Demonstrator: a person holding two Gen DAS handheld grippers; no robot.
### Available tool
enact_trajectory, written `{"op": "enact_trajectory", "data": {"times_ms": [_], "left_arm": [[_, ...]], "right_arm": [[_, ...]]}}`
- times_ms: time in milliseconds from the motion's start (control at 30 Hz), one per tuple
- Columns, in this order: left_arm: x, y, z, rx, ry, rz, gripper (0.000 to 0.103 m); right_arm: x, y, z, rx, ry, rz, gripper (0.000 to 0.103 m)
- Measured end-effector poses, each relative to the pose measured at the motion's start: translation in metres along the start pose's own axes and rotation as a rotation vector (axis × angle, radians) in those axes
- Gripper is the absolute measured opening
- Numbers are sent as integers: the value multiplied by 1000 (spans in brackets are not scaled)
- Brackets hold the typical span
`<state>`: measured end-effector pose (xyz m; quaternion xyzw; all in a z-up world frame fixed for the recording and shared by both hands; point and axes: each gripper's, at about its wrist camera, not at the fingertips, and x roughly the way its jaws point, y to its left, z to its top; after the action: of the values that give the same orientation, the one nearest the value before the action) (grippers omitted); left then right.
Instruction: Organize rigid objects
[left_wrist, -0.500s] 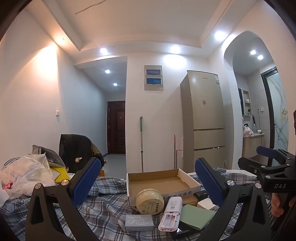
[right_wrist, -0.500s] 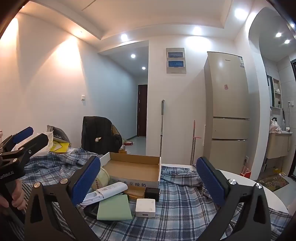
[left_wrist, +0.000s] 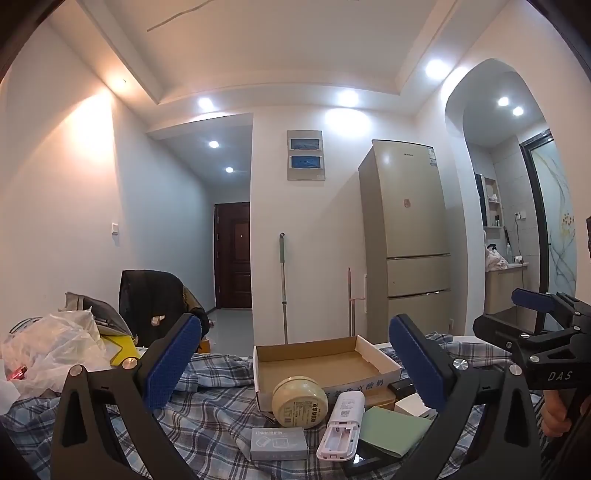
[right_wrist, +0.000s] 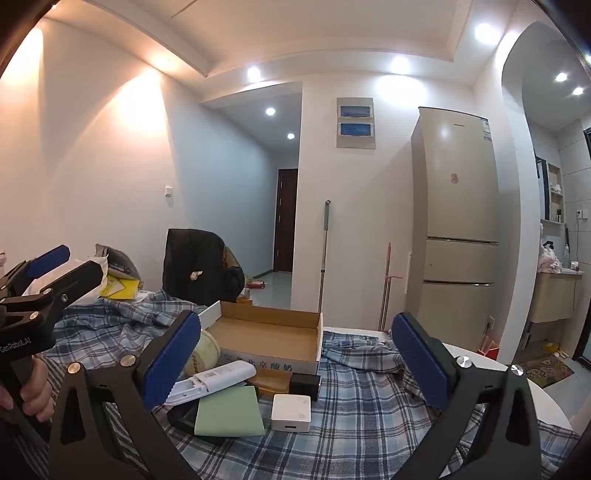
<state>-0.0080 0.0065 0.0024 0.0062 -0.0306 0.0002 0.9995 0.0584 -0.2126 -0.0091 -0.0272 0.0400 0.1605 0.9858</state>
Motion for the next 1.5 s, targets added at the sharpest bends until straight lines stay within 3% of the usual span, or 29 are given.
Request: {"op": "enact_trajectory", "data": {"times_ms": [1500], "left_arm": [[4, -3, 5, -9, 11, 15, 103]], "right_arm": [[10, -4, -4, 24, 47, -11, 103]]}}
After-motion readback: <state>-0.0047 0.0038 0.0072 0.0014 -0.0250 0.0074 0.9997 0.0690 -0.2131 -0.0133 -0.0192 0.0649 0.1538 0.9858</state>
